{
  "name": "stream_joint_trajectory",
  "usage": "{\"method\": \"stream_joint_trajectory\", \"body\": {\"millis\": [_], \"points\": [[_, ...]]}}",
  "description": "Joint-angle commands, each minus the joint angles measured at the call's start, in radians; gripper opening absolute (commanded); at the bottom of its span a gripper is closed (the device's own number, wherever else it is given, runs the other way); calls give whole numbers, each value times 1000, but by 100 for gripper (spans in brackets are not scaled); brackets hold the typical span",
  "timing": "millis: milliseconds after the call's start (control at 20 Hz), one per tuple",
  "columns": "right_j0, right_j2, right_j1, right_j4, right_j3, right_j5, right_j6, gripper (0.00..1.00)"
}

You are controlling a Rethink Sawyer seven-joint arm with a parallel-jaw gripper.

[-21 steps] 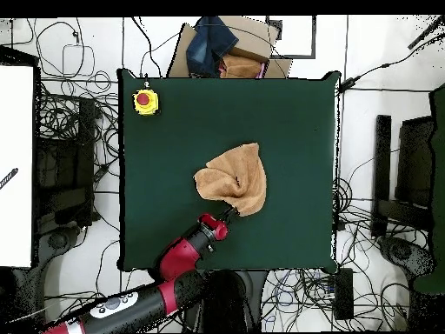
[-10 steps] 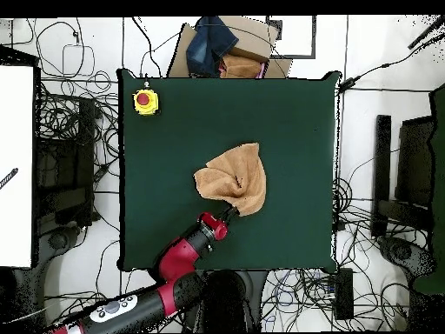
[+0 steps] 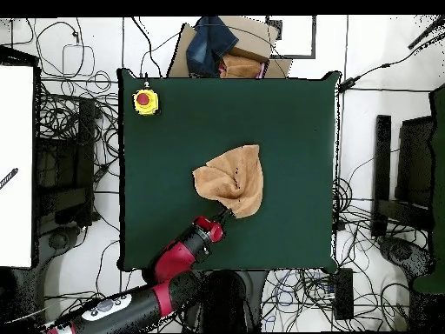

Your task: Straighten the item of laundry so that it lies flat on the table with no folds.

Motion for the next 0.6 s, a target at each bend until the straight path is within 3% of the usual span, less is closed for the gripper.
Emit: {"method": "stream_joint_trajectory", "body": {"millis": [50, 350, 600], "points": [[-26, 140, -119, -98, 2, -48, 249, 0], [-30, 163, -207, -167, 60, -62, 271, 0], [-28, 199, -195, -147, 38, -82, 278, 0]]}}
